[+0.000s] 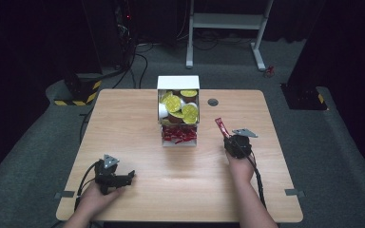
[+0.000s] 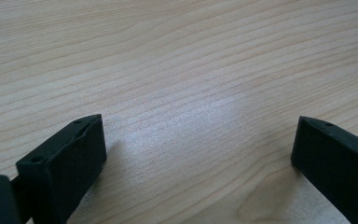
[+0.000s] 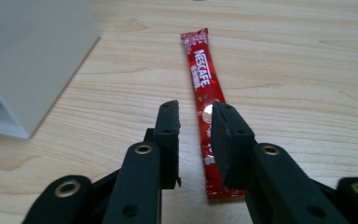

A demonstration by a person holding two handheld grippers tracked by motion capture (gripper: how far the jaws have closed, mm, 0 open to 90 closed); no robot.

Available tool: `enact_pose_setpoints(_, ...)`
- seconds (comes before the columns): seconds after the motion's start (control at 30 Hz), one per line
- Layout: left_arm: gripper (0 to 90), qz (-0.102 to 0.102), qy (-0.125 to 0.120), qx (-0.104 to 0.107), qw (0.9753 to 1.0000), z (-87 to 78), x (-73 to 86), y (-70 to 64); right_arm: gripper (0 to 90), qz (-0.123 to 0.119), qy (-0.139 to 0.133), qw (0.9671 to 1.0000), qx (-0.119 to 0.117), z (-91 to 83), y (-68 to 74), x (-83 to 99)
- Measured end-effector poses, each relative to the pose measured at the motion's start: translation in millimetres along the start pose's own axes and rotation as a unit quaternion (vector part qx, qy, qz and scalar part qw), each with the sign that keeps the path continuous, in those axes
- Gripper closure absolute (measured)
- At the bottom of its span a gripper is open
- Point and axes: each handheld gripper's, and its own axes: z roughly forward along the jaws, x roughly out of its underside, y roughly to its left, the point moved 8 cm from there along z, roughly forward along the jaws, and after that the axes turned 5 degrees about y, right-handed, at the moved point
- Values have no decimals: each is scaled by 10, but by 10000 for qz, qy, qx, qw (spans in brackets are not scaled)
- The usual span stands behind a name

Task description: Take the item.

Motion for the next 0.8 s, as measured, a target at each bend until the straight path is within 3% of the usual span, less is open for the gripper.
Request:
enact_pose_setpoints(0.23,35,10,4,-3,10000,0,1,0,638,-99,-132,9997,-185,-138,103,-49)
enact_pose_setpoints(0.8,35,1,2,-1,10000,0,1,-1,251,-312,-408,9977,-437,-497,290,16)
